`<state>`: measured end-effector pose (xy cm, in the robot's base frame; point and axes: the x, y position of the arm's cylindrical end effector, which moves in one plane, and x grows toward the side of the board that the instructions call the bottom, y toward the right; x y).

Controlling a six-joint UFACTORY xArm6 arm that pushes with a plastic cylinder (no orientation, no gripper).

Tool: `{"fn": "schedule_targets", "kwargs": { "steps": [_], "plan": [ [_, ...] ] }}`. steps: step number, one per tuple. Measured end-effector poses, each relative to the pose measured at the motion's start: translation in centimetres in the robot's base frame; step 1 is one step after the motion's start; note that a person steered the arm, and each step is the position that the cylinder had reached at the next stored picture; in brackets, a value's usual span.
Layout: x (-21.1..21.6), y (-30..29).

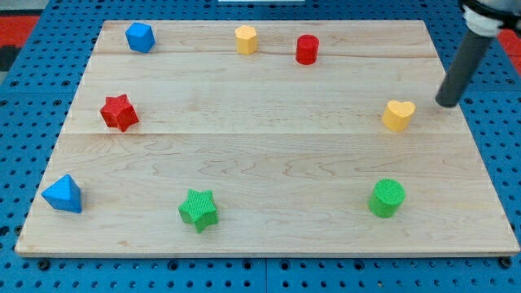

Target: Push the yellow heart towards the left side of the board

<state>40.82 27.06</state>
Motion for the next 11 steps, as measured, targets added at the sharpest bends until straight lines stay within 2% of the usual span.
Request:
{"fn": "schedule_targets", "kwargs": {
  "steps": [1, 3, 4, 5, 6, 7, 8, 9, 10, 11],
  "plan": [
    [1.6, -3.5],
    [-0.1, -16.8],
    [2.7, -17.1],
    [2.7, -19.7],
    [-1.5, -20.2],
    [-2.1, -19.9],
    [-4.7, -19.2],
    [-4.9, -26.6],
    [-4.7, -29.0],
    [0.1, -28.1]
  ]
}}
